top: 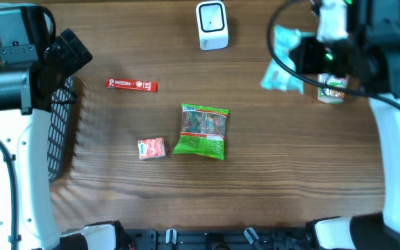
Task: Scan the item barcode
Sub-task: 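Hold the mint pouch over the white scanner with the right gripper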
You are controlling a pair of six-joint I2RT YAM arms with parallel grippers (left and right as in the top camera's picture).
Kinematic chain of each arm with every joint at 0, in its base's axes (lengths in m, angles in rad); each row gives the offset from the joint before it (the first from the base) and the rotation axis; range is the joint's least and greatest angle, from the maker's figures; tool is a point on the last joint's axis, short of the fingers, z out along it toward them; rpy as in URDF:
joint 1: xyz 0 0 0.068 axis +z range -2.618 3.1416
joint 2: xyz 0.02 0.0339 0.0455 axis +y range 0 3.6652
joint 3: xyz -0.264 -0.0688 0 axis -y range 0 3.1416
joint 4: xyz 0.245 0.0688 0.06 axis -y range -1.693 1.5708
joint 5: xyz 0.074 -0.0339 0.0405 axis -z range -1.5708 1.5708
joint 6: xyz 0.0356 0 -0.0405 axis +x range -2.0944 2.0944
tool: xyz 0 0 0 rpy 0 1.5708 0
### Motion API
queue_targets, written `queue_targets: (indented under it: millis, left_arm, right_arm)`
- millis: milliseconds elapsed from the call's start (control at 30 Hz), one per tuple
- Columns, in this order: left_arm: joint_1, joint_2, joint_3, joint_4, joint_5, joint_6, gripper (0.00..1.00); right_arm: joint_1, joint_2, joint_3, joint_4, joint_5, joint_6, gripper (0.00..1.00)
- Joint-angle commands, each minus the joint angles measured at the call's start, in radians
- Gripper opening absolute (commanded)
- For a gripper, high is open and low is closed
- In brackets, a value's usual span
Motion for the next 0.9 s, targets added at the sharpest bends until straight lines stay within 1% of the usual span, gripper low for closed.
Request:
queue_targets:
  millis: [0, 33, 67, 100, 167, 200, 233, 300, 333, 367, 400, 467, 500, 567, 667, 800, 833, 867]
  left_arm:
    - [0.004, -0.003, 0.011, 0.0, -0.01, 0.008, 1.0]
    - [0.004, -0.003, 0.011, 0.0, -0.009, 0.008, 1.0]
    - [0.004, -0.003, 0.011, 0.0, -0.01, 0.008, 1.0]
    - [0.004, -0.003, 0.011, 0.0, -0.01, 0.008, 1.0]
    - [0.004, -0.003, 0.011, 0.0, -0.009, 0.008, 1.0]
    - [0.004, -0.003, 0.011, 0.0, -0.009, 0.008, 1.0]
    - [0.004, -0.003, 0.011, 0.0, -0.01, 0.008, 1.0]
    - [0.004, -0.003, 0.011, 0.0, -0.01, 0.008, 1.0]
    - [0.004, -0.003, 0.011, 0.0, -0.01, 0.008, 1.0]
    - [0.004, -0.003, 0.011, 0.0, -0.009, 0.008, 1.0]
    - [0.004, -0.003, 0.011, 0.0, -0.009, 0.008, 1.0]
    - [0.004, -0.003, 0.011, 0.0, -0.009, 0.008, 1.0]
    - [0.004, -0.003, 0.011, 0.0, -0.009, 0.008, 1.0]
    - [0.004, -0.003, 0.011, 0.0, -0.009, 0.008, 1.0]
    - [0.004, -0.003, 0.011, 0.0, -0.01, 0.008, 1.0]
    - [0.004, -0.003, 0.011, 0.0, -0.009, 0.008, 1.0]
    - [0.004, -0.003, 0.011, 0.0, -0.009, 0.008, 1.0]
    - [0.004, -0.003, 0.011, 0.0, -0.01, 0.008, 1.0]
  right_arm:
    - [0.168, 0.092, 0.05, 0.169, 0.428, 0.049, 0.04]
    - [0.211, 0.115, 0.05, 0.212, 0.523, 0.047, 0.04]
    - [0.271, 0.158, 0.049, 0.287, 0.669, 0.025, 0.04]
    - [0.312, 0.195, 0.049, 0.354, 0.77, -0.014, 0.04]
    - [0.388, 0.295, 0.049, 0.527, 0.972, -0.167, 0.04]
    - [0.42, 0.365, 0.049, 0.66, 1.09, -0.292, 0.04]
    - [0.438, 0.439, 0.049, 0.815, 1.173, -0.452, 0.04]
    - [0.449, 0.579, 0.049, 1.166, 1.271, -0.802, 0.04]
    - [0.448, 0.645, 0.049, 1.342, 1.281, -0.963, 0.04]
    - [0.448, 0.703, 0.049, 1.502, 1.282, -1.094, 0.04]
    - [0.448, 0.776, 0.049, 1.71, 1.272, -1.254, 0.04]
    - [0.448, 0.88, 0.049, 1.96, 1.215, -1.488, 0.04]
    - [0.448, 0.937, 0.049, 2.052, 1.176, -1.57, 0.04]
    - [0.448, 1.01, 0.049, 2.108, 1.134, -1.609, 0.04]
    - [0.448, 1.069, 0.048, 2.113, 1.123, -1.559, 0.04]
    - [0.446, 1.069, 0.048, 2.144, 1.125, -1.498, 0.04]
    - [0.445, 1.059, 0.048, 2.23, 1.175, -1.501, 0.04]
    - [0.443, 1.043, 0.048, 2.319, 1.207, -1.537, 0.04]
